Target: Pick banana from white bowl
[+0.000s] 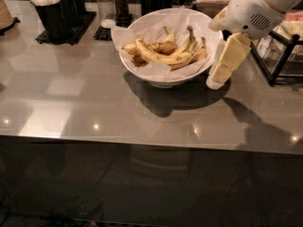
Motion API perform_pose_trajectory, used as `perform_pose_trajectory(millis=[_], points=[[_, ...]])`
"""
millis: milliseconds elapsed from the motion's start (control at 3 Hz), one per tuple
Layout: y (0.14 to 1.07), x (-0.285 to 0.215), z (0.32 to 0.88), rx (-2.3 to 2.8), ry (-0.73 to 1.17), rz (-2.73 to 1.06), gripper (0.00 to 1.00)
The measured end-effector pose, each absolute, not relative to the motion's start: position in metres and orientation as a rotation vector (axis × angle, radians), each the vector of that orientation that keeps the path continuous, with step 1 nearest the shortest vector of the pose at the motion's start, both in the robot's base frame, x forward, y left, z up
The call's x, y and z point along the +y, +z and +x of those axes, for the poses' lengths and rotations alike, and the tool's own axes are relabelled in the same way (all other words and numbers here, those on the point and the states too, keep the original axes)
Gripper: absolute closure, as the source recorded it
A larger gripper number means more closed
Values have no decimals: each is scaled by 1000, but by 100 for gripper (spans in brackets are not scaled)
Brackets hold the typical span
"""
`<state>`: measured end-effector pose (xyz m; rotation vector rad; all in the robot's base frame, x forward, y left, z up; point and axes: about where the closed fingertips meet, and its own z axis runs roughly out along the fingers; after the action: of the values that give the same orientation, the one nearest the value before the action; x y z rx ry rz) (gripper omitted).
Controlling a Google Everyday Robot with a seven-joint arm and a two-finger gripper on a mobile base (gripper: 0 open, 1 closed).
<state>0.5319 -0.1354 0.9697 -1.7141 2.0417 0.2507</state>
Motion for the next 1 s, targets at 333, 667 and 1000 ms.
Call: perform_pose_trajectory(millis=[333, 667, 1000], points=[[971, -135, 533, 2039, 248, -1694, 0], [968, -131, 546, 2032, 303, -1601, 0], [969, -114, 573, 1996, 353, -1565, 0]])
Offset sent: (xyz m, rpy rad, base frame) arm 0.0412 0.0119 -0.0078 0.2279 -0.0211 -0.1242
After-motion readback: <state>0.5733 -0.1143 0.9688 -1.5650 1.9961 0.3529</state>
